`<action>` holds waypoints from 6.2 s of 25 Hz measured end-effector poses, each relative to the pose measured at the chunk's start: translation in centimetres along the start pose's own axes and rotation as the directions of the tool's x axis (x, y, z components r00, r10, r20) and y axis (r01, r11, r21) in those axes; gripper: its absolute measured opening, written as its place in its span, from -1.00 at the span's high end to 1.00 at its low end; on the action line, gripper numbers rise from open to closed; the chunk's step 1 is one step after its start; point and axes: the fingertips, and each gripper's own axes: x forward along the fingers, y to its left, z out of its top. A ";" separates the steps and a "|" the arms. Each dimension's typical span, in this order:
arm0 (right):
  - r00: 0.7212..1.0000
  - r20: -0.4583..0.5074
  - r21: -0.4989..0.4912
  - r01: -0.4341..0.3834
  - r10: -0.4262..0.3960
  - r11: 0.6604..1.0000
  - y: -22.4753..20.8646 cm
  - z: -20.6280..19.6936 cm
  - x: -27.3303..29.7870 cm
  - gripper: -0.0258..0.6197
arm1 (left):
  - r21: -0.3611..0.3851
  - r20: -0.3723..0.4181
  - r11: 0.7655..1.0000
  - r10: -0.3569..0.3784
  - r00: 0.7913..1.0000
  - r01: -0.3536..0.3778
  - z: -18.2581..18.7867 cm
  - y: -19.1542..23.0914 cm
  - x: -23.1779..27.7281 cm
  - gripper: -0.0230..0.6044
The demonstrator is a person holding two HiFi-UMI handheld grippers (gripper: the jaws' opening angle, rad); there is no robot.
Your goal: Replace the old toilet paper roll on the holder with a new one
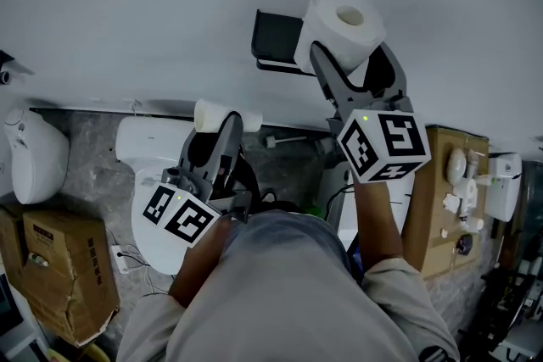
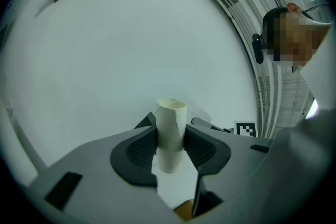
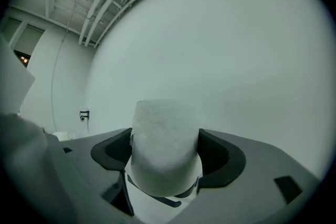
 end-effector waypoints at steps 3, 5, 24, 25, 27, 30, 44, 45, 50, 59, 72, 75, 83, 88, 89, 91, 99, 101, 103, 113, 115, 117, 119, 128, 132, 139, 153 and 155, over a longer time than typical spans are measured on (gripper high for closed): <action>1.000 0.009 0.026 -0.003 0.003 1.000 -0.2 0.1 -0.8 -0.29 | -0.004 -0.006 1.000 -0.013 1.000 0.013 -0.3 -0.6 0.0 0.46; 1.000 0.019 0.071 -0.013 0.012 0.997 -0.5 0.2 -1.4 -0.28 | -0.006 -0.010 1.000 -0.021 1.000 0.021 -0.6 -1.2 0.0 0.46; 0.983 0.174 0.576 -0.151 0.061 0.803 -3.9 0.0 -7.4 -0.27 | -0.012 -0.080 0.995 -0.099 0.992 0.098 -2.9 -4.2 1.2 0.46; 0.983 0.177 0.594 -0.148 0.051 0.791 -4.4 -0.2 -7.9 -0.27 | -0.012 -0.087 0.994 -0.105 0.991 0.105 -3.2 -4.6 1.4 0.46; 0.983 0.182 0.626 -0.137 0.027 0.768 -5.4 -0.7 -9.0 -0.27 | -0.013 -0.101 0.993 -0.118 0.988 0.117 -3.7 -5.2 1.6 0.46; 0.981 0.194 0.672 -0.128 -0.007 0.730 -6.7 -1.3 -10.2 -0.27 | -0.019 -0.126 0.991 -0.137 0.982 0.136 -4.6 -5.9 2.1 0.46; 0.966 0.143 0.894 -0.033 -0.214 0.447 -12.3 -7.7 -15.2 -0.27 | -0.025 -0.218 0.981 -0.194 0.956 0.193 -7.8 -8.7 3.4 0.46; 0.965 0.136 0.905 -0.029 -0.225 0.424 -12.5 -8.3 -15.4 -0.27 | -0.029 -0.224 0.981 -0.195 0.955 0.193 -7.9 -8.7 3.4 0.46; 0.962 0.103 0.957 -0.027 -0.252 0.289 -13.1 -11.3 -15.3 -0.27 | -0.042 -0.240 0.982 -0.190 0.952 0.186 -8.6 -8.6 3.4 0.46; 0.971 0.056 0.991 -0.027 -0.230 0.130 -11.8 -15.0 -11.5 -0.27 | -0.047 -0.204 0.986 -0.166 0.965 0.160 -7.6 -7.7 2.9 0.46; 0.977 0.020 0.999 -0.009 -0.214 0.051 -10.1 -17.6 -4.0 -0.27 | -0.077 -0.142 0.989 -0.135 0.981 0.125 -5.4 -6.5 2.0 0.46; 0.969 0.018 1.000 -0.012 -0.246 0.027 -10.5 -18.3 -3.3 -0.27 | -0.077 -0.139 0.990 -0.129 0.982 0.119 -5.2 -6.2 1.9 0.46; 0.961 0.025 0.998 -0.038 -0.276 -0.043 -9.9 -18.6 -1.7 -0.27 | -0.096 -0.166 0.988 -0.133 0.977 0.118 -6.0 -5.9 2.6 0.46; 0.961 0.032 0.998 -0.046 -0.276 -0.045 -9.1 -18.5 -1.3 -0.27 | -0.101 -0.179 0.987 -0.141 0.974 0.124 -6.3 -6.0 2.9 0.46; 0.963 0.037 0.998 -0.050 -0.268 -0.042 -8.8 -18.5 -1.2 -0.27 | -0.102 -0.179 0.987 -0.140 0.974 0.123 -6.3 -5.9 2.9 0.46; 0.969 0.036 0.998 -0.046 -0.244 -0.037 -7.6 -18.5 -0.9 -0.27 | -0.104 -0.177 0.987 -0.137 0.975 0.120 -6.1 -5.7 2.9 0.46; 0.986 0.061 0.998 -0.062 -0.153 -0.006 -3.9 -17.8 -0.6 -0.27 | -0.105 -0.143 0.991 -0.101 0.985 0.086 -5.0 -4.3 2.5 0.46; 0.990 0.066 0.998 -0.068 -0.128 -0.010 -3.0 -18.0 -0.3 -0.27 | -0.110 -0.135 0.991 -0.091 0.987 0.076 -4.8 -3.7 2.5 0.46; 0.992 0.069 0.998 -0.070 -0.103 -0.003 -2.2 -18.2 0.0 -0.26 | -0.115 -0.128 0.991 -0.086 0.988 0.071 -4.6 -3.4 2.5 0.46; 0.996 0.085 0.996 -0.086 0.022 0.027 1.5 -18.1 1.3 -0.25 | -0.116 -0.103 0.992 -0.060 0.993 0.048 -4.6 -3.1 2.4 0.46; 0.996 0.087 0.996 -0.088 0.036 0.025 1.8 -18.2 1.6 -0.25 | -0.112 -0.096 0.993 -0.050 0.994 0.039 -4.5 -3.0 2.3 0.46; 0.995 0.089 0.996 -0.090 0.049 0.020 2.1 -18.2 1.9 -0.25 | -0.110 -0.090 0.993 -0.041 0.995 0.031 -4.5 -2.8 2.2 0.46; 0.994 0.090 0.996 -0.091 0.057 0.022 2.6 -18.2 2.2 -0.25 | -0.110 -0.086 0.994 -0.036 0.996 0.027 -4.4 -2.7 2.0 0.46; 0.991 0.130 0.991 -0.130 0.025 -0.005 2.0 -17.8 1.4 -0.25 | -0.114 -0.084 0.993 -0.042 0.996 0.032 -4.4 -2.7 2.2 0.46; 0.989 0.142 0.990 -0.142 0.031 0.003 2.4 -17.4 0.8 -0.25 | -0.115 -0.092 0.993 -0.051 0.994 0.041 -4.5 -2.7 2.2 0.46; 0.987 0.154 0.988 -0.155 0.047 0.019 3.8 -17.1 -0.5 -0.25 | -0.111 -0.095 0.992 -0.065 0.993 0.054 -4.1 -2.8 2.1 0.46; 0.966 0.201 0.974 -0.215 0.164 0.072 6.4 -16.5 -4.8 -0.25 | -0.047 -0.086 0.996 -0.082 0.993 0.078 -3.2 -4.4 2.8 0.46; 0.958 0.226 0.964 -0.246 0.179 0.103 6.6 -15.9 -5.5 -0.11 | -0.041 -0.084 0.996 -0.086 0.993 0.083 -3.0 -4.7 2.8 0.46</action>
